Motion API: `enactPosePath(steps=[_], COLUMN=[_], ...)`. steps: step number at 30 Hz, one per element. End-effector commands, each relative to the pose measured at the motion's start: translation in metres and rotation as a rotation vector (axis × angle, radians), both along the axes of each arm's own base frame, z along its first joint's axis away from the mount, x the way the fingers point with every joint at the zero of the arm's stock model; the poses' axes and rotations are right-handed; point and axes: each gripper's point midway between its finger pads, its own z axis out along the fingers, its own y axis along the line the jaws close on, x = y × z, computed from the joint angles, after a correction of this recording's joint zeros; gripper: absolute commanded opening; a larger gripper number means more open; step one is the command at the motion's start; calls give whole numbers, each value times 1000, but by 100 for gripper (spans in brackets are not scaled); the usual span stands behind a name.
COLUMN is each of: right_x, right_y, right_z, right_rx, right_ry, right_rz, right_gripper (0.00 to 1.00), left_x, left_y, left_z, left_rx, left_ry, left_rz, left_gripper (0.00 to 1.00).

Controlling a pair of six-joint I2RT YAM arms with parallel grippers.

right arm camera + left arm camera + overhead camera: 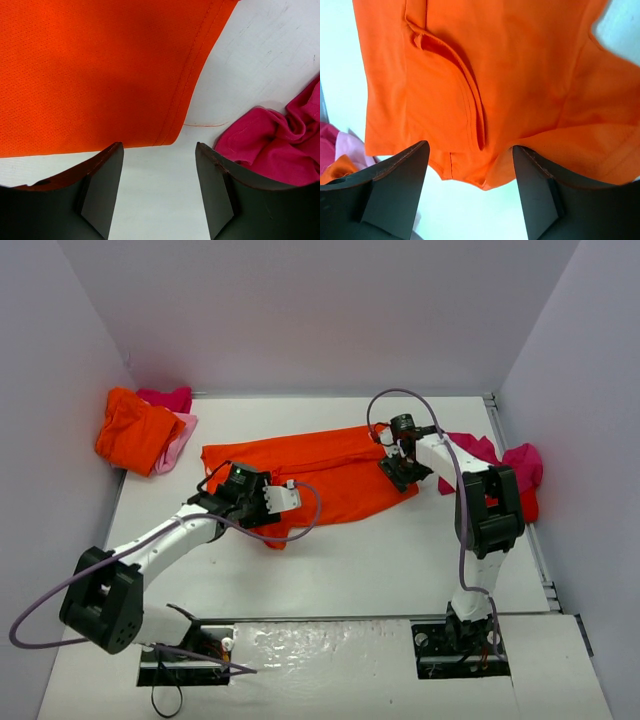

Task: Fold and stack the t-shirts
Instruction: Fold the tshirt

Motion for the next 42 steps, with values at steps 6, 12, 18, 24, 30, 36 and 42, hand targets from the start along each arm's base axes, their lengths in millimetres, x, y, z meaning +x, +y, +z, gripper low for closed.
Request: enactPosePath(steps=[6, 12, 18, 24, 30, 36, 42], right_x=[7, 16, 15, 13, 20, 2, -22], right_y=[-7, -4, 2, 2, 3, 23, 70], right_z=[0, 1, 1, -4, 3, -3, 3], right_rx=[-38, -33, -6, -6, -1, 101, 99], right_ry=[-10, -21, -17, -7, -29, 68, 103], right_rz=[14, 29, 45, 49, 52, 127, 254], right_gripper=[57, 57, 57, 57, 57, 42, 6], left_x=[45, 73, 84, 58, 11, -66, -79], left_y=[-23, -23, -12, 5, 46, 66, 65], left_z=[-3, -9, 22, 57, 62, 34, 21], left_rx=[-126, -145, -190, -160, -22, 115, 83], left_ry=[48, 57, 34, -4, 108, 321, 332], left_rz=[37, 89, 121, 100, 20, -81, -64], left_gripper=[65, 67, 68, 71, 72, 71, 71])
